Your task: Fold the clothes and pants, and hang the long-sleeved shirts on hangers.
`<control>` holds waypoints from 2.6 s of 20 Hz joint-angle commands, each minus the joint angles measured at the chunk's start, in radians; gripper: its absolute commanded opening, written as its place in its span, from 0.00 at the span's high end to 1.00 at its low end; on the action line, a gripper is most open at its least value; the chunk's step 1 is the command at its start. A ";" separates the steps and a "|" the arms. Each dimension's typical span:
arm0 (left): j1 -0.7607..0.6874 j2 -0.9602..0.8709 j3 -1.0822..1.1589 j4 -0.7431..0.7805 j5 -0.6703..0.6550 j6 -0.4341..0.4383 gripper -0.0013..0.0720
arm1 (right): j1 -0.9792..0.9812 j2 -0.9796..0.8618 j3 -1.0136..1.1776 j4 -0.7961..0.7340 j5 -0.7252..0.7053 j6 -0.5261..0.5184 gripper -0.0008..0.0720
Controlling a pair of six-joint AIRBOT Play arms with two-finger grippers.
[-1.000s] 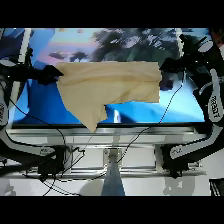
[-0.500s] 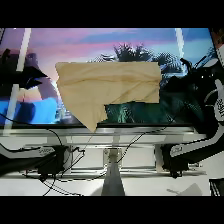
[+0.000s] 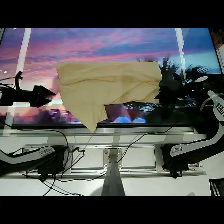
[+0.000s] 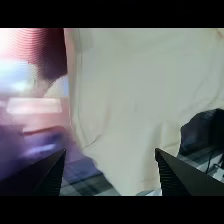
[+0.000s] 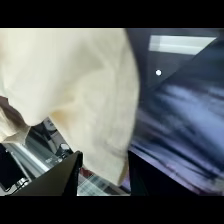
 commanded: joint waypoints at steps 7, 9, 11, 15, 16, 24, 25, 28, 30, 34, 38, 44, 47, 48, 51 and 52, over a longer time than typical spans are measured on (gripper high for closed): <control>-0.024 0.004 -0.248 -0.111 0.056 0.087 0.17 | -0.001 0.024 -0.043 0.010 -0.029 -0.042 0.97; -0.070 0.004 -0.294 -0.109 0.058 0.087 0.17 | -0.001 0.038 -0.033 0.014 -0.032 -0.047 0.97; -0.146 0.004 -0.346 -0.108 0.069 0.088 0.18 | -0.001 0.046 -0.018 0.022 -0.035 -0.047 0.97; -0.334 0.004 -0.387 -0.116 0.172 0.087 0.36 | -0.001 0.056 0.008 0.032 -0.048 -0.046 0.97; -0.373 0.004 -0.387 -0.139 0.200 0.087 0.36 | -0.001 0.059 0.016 0.032 -0.048 -0.046 0.97; -0.431 0.021 -0.294 -0.297 0.223 0.163 0.96 | -0.001 0.138 0.080 0.031 -0.048 -0.053 0.97; -0.413 0.037 -0.246 -0.290 0.182 0.166 0.96 | 0.000 0.156 0.083 0.031 -0.048 -0.059 0.97; -0.337 0.112 -0.064 -0.278 0.131 0.165 0.96 | 0.014 0.225 0.083 0.061 -0.101 -0.059 0.97; -0.303 0.148 0.038 -0.307 0.233 0.165 0.96 | 0.050 0.249 0.083 0.179 -0.161 -0.049 0.97; -0.356 0.129 0.076 -0.508 0.705 0.166 0.96 | 0.225 0.249 0.083 0.418 -0.522 -0.048 0.97; -0.499 -0.003 0.079 -0.579 1.067 0.165 0.96 | 0.441 0.230 0.083 0.426 -1.112 -0.044 0.97; -0.568 -0.177 0.183 -0.711 1.218 0.166 0.96 | 0.527 0.113 0.159 0.428 -1.411 -0.045 0.97; -0.565 -0.214 0.226 -0.710 1.218 0.176 0.24 | 0.527 0.025 0.241 0.417 -1.405 -0.046 0.31; -0.562 -0.211 0.226 -0.704 1.217 0.204 0.03 | 0.524 0.014 0.256 0.414 -1.402 -0.048 0.03; -0.493 -0.166 0.226 -0.461 1.044 0.246 0.02 | 0.477 0.023 0.260 0.405 -1.322 -0.050 0.05; -0.452 -0.152 0.227 -0.406 0.961 0.184 0.04 | 0.448 0.023 0.266 0.395 -1.250 -0.049 0.05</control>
